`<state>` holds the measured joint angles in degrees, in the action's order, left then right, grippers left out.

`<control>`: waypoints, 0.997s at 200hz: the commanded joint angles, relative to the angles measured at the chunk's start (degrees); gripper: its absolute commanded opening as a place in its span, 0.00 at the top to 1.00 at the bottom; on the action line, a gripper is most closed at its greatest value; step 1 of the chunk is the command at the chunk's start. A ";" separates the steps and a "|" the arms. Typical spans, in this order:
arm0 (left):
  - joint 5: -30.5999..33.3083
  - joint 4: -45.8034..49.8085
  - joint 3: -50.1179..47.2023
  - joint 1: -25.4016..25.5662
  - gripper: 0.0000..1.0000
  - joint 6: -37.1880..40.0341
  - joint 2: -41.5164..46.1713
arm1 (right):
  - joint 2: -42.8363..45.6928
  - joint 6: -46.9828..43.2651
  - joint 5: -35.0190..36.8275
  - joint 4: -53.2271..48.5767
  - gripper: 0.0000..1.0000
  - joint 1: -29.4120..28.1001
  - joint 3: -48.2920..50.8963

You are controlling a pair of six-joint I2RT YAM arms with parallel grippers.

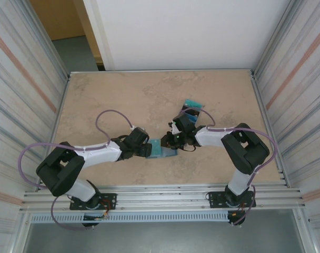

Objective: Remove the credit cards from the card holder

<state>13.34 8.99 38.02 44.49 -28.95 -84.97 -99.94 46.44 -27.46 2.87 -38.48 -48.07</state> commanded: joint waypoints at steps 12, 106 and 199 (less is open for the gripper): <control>0.54 2.40 1.52 0.25 0.16 -0.59 -1.07 | -1.66 1.81 -2.77 3.05 0.79 0.33 1.01; 0.55 3.10 1.99 0.26 0.15 -0.59 -1.25 | -2.53 3.49 -4.58 6.70 0.89 0.44 2.50; 1.16 4.38 2.74 0.28 0.14 -0.35 -2.58 | -0.83 2.88 -4.50 6.17 0.96 2.95 4.26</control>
<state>13.37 10.79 39.97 44.49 -28.95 -86.46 -101.60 49.30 -31.81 9.93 -36.60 -45.25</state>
